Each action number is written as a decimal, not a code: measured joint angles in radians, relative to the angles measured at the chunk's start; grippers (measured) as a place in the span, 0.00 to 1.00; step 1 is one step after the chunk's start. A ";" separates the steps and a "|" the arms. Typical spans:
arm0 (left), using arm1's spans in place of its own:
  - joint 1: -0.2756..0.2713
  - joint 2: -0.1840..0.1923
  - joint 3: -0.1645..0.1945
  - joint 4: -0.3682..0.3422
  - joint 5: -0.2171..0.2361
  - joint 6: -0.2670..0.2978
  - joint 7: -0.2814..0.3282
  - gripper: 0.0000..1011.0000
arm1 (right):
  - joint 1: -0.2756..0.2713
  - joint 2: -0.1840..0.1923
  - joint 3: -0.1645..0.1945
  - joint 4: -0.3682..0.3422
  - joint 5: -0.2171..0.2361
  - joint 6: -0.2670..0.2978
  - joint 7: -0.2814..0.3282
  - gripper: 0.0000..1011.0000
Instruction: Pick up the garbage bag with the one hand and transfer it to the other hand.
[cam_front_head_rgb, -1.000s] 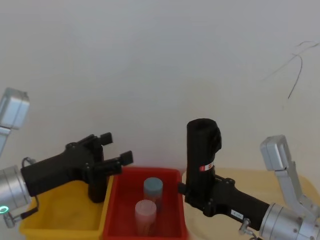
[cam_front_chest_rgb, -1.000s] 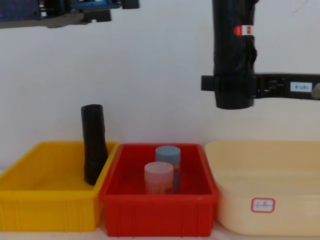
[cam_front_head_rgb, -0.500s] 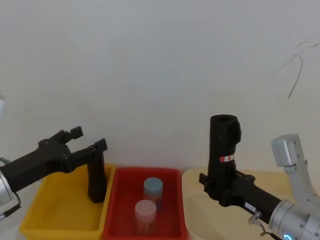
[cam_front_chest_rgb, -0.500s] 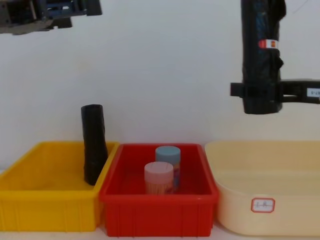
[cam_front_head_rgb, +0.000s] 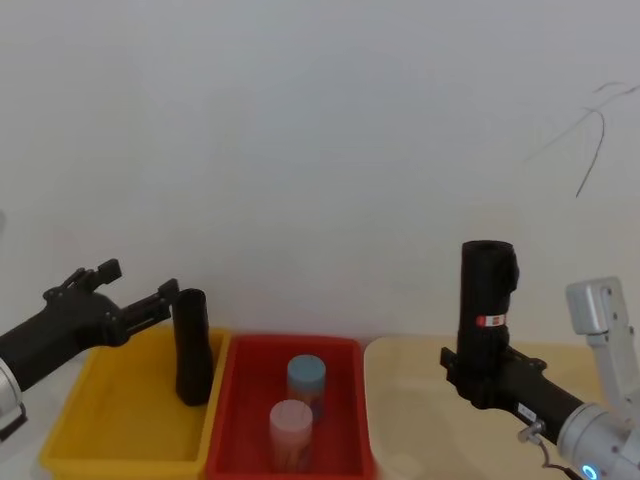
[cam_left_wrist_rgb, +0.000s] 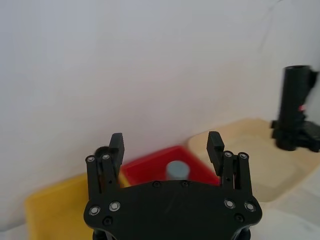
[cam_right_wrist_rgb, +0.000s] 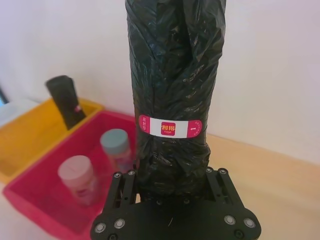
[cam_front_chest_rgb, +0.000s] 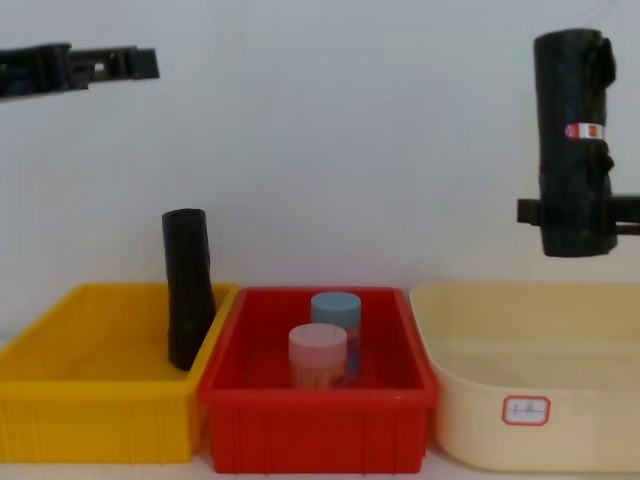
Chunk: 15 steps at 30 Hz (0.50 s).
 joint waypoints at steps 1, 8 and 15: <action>0.001 -0.002 0.002 0.001 0.008 -0.002 0.011 0.99 | 0.000 -0.001 0.001 0.003 -0.001 0.000 -0.002 0.56; 0.009 -0.018 0.018 0.013 0.077 -0.017 0.095 0.99 | 0.006 -0.009 0.014 0.050 -0.005 0.007 -0.017 0.56; 0.014 -0.028 0.029 0.022 0.122 -0.027 0.147 0.99 | 0.010 -0.014 0.022 0.083 -0.009 0.009 -0.024 0.73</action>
